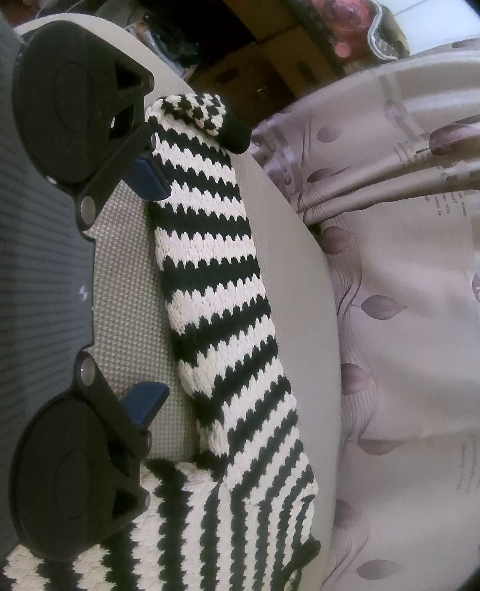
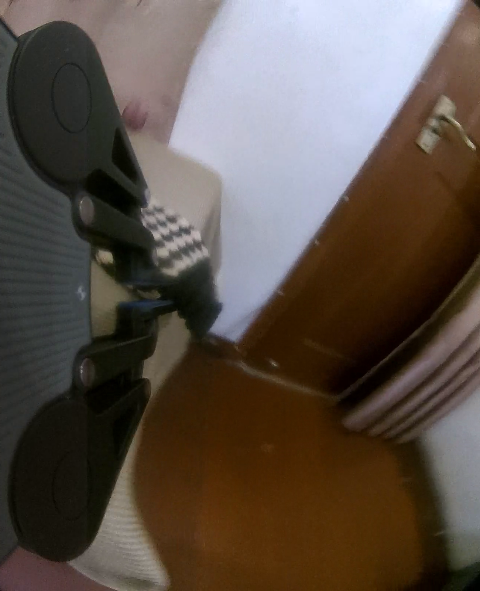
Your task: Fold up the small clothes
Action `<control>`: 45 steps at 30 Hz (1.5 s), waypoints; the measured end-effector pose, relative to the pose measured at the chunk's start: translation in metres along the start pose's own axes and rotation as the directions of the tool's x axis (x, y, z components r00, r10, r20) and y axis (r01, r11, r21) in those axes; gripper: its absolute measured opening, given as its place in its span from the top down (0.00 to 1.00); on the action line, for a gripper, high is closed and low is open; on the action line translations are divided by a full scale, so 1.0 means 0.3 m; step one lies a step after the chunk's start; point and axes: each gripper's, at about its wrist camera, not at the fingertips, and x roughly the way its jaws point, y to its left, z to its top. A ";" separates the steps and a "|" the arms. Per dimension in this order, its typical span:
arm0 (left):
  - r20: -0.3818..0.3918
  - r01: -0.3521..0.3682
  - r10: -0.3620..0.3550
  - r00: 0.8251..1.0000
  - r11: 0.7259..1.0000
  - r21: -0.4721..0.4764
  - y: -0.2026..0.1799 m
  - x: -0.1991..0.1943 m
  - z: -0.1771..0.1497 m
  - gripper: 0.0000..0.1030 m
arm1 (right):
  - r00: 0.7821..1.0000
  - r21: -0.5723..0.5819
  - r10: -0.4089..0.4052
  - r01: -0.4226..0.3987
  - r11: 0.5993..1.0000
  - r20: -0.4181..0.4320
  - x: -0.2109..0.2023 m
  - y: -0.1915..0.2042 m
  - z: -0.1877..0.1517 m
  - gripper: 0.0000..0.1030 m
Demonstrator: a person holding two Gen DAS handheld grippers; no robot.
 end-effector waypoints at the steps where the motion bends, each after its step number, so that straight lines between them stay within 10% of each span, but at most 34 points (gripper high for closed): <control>1: 0.003 0.002 -0.002 1.000 1.000 -0.001 0.001 -0.002 -0.001 0.00 | 0.999 0.056 0.034 -0.034 0.998 0.004 -0.013 -0.022 0.001 0.89; 6: 0.010 0.008 -0.008 1.000 1.000 -0.003 0.004 -0.007 -0.004 0.00 | 0.986 0.202 0.165 -0.166 0.965 0.020 -0.086 -0.066 -0.015 0.56; 22: 0.020 -0.004 0.003 1.000 1.000 0.031 -0.010 -0.013 -0.006 0.00 | 0.999 0.153 0.037 -0.036 0.988 -0.004 0.077 0.079 -0.031 0.54; 25: 0.022 -0.003 0.002 1.000 1.000 0.029 -0.009 -0.014 -0.007 0.00 | 1.000 0.133 -0.009 0.007 0.991 0.012 0.099 0.104 -0.030 0.55; 31: 0.023 -0.001 0.000 1.000 0.999 0.033 -0.010 -0.015 -0.007 0.00 | 0.993 -0.024 -0.118 0.118 0.993 0.000 0.146 0.160 -0.028 0.90; 38: 0.032 0.021 -0.022 0.999 1.000 0.010 0.006 -0.020 -0.008 0.00 | 0.989 0.010 0.148 -0.148 0.989 -0.012 0.043 0.432 -0.004 0.91; 45: 0.074 0.018 -0.017 0.997 1.000 -0.015 0.012 -0.041 -0.010 0.00 | 0.918 -0.042 0.380 -0.387 0.921 -0.118 0.020 0.842 -0.240 0.91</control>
